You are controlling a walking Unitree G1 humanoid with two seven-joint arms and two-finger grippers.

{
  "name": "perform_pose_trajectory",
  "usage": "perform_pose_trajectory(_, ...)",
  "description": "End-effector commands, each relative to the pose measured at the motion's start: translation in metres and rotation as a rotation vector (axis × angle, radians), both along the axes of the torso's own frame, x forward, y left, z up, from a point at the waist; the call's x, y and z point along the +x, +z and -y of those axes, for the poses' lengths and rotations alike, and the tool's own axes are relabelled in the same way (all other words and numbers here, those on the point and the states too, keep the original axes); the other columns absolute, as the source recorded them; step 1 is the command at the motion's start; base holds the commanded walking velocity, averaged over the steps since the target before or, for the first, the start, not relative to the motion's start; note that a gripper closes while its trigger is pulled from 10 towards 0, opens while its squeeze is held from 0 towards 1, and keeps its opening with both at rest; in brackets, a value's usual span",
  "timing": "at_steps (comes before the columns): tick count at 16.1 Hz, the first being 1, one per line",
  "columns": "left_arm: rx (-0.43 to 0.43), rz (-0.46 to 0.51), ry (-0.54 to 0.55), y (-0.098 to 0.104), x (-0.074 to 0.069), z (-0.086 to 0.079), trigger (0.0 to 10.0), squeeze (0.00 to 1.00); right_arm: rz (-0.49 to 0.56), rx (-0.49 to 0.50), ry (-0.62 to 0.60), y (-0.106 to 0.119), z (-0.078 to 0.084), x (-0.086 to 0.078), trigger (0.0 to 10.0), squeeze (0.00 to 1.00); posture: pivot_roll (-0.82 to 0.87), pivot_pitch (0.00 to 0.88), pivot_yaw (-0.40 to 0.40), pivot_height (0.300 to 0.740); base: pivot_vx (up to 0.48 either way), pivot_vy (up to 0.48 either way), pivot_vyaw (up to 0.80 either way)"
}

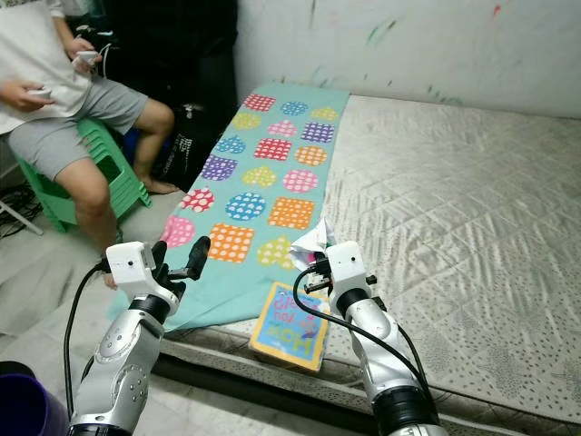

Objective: Clean up the room

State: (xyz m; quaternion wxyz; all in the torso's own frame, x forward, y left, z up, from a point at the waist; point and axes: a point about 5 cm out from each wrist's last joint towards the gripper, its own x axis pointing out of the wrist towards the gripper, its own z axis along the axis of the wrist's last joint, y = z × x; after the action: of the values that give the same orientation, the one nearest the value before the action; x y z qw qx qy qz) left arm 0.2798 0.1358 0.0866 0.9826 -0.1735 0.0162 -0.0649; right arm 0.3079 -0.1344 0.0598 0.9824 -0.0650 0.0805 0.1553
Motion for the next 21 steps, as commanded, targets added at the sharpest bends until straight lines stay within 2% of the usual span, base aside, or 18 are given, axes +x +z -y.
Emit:
perform_pose_trajectory(1,-0.001,-0.005,0.001,-0.0015,0.0003,0.0012,10.0,0.00,0.009,-0.007,0.011,0.0019,-0.0017,0.0009,10.0,0.00,-0.21,0.000,0.056,0.740,0.000,0.337,0.00)
perform_pose_trajectory(14,-0.002,-0.006,-0.001,-0.0028,0.0008,0.0014,10.0,0.00,-0.002,-0.033,0.038,-0.0025,-0.0032,-0.0017,10.0,0.00,-0.22,0.000,0.059,0.740,0.000,0.461,0.00)
perform_pose_trajectory(19,0.001,-0.009,-0.003,-0.0031,0.0008,0.0017,10.0,0.00,-0.017,-0.071,0.039,-0.0056,-0.0023,-0.0028,10.0,0.00,-0.22,0.000,0.059,0.740,0.000,0.480,0.00)
perform_pose_trajectory(21,0.006,-0.001,-0.001,-0.0014,0.0018,0.0014,10.0,0.00,0.008,-0.138,0.049,-0.0055,-0.0044,-0.0028,10.0,0.00,-0.22,0.000,0.060,0.740,0.000,0.480,0.00)
